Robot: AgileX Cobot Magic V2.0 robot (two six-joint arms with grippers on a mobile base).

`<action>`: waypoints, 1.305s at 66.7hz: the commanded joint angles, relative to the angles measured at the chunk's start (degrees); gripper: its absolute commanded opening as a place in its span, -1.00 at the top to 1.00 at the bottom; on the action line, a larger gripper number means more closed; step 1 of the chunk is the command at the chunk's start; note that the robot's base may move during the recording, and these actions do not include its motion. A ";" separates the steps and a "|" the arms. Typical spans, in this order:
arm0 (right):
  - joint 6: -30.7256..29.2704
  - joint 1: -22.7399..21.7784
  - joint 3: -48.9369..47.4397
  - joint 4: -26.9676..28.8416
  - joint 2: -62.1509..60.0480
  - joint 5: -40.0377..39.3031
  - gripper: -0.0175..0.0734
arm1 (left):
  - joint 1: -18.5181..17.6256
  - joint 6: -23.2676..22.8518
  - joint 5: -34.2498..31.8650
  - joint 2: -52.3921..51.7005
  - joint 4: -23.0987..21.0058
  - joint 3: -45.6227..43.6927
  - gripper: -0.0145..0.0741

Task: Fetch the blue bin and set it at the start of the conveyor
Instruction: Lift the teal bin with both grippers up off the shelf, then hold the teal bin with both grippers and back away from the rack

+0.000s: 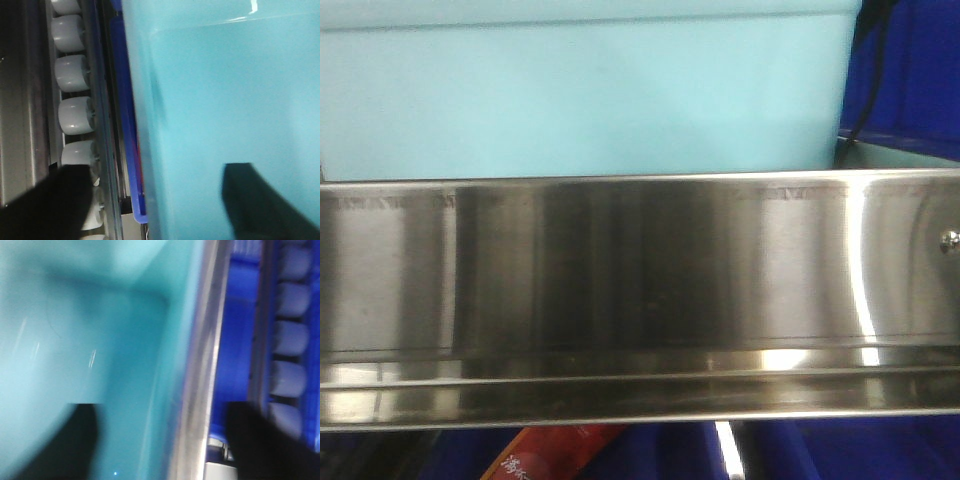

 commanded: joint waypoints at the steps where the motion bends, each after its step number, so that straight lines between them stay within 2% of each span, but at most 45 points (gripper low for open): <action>1: 0.05 -0.31 -0.55 0.03 0.36 -0.07 0.35 | 0.01 -0.40 -0.09 -0.43 -0.47 -0.43 0.12; 9: 0.05 -0.31 -0.55 0.03 0.49 -0.07 0.93 | 0.01 -0.40 -0.09 -0.43 -0.47 -0.43 0.73; 11: 0.05 -0.31 -0.55 0.03 0.49 -0.07 0.98 | 0.01 -0.40 -0.09 -0.43 -0.47 -0.43 0.94; 27: 0.05 -0.31 -0.55 -0.10 -1.09 -0.07 0.95 | 0.01 -0.40 0.60 -1.55 -0.47 -0.43 0.92; 42: 0.05 -0.31 -0.55 -1.59 -7.64 -0.07 0.95 | -0.38 -0.40 1.01 -8.65 -1.61 -0.43 0.92; 61: 0.05 -0.20 3.17 -1.59 -19.93 -0.07 0.95 | -5.46 -1.06 3.25 -19.87 -1.61 -0.43 0.92; 67: 0.05 0.45 6.07 -1.47 -23.55 -0.07 0.95 | -7.75 -2.90 3.25 -22.55 -0.58 -0.43 0.92; 75: 0.05 2.52 9.85 -1.13 -27.75 -0.07 0.95 | -10.62 -5.51 3.25 -25.12 3.75 -0.32 0.92; 80: 0.05 3.65 11.22 -1.01 -28.85 -0.07 0.95 | -10.93 -7.05 3.25 -25.53 5.40 -0.32 0.92; 87: 0.05 3.93 11.67 -0.89 -28.81 -0.07 0.95 | -10.93 -7.19 3.25 -25.14 5.53 -0.22 0.92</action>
